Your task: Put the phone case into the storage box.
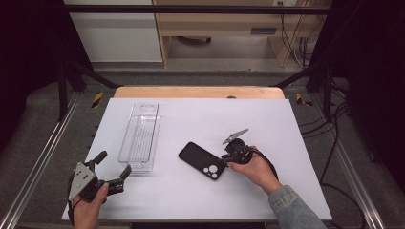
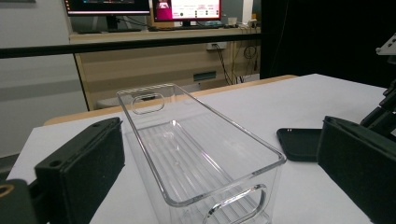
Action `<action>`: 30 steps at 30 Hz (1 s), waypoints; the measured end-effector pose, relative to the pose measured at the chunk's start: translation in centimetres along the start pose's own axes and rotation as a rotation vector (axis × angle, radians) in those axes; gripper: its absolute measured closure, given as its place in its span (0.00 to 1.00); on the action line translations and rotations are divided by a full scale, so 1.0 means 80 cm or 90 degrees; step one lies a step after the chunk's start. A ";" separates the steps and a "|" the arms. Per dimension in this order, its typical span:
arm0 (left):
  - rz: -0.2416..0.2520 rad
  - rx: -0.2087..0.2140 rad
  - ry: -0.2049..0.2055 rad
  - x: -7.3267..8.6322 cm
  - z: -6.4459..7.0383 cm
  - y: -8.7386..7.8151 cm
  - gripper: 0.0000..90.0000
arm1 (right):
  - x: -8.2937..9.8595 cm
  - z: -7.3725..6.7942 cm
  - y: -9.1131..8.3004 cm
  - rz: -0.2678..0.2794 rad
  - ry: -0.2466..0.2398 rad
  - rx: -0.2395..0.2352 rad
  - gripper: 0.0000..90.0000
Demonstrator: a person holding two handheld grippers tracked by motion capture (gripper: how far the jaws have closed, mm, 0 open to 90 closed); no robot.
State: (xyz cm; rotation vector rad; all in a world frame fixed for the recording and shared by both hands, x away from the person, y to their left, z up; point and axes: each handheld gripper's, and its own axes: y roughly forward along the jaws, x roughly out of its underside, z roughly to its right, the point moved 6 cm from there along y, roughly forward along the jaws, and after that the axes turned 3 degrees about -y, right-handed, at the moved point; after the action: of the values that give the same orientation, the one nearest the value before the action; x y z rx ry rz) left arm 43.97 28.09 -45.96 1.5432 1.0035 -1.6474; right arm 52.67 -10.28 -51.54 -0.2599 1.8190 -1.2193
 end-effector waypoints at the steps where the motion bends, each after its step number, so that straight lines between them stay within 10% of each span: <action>1: 0.000 -0.001 0.000 0.000 0.000 0.000 0.00 | 0.000 0.000 0.000 0.000 0.001 0.001 0.84; 30: -0.012 0.003 0.008 0.004 0.007 0.001 0.00 | 0.002 -0.001 0.000 0.007 -0.058 0.021 0.99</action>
State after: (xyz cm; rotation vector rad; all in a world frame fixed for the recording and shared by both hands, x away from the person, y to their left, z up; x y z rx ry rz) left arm 43.70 27.59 -46.27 1.5538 1.0256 -1.6556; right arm 52.50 -10.36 -51.62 -0.2827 1.7182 -1.2098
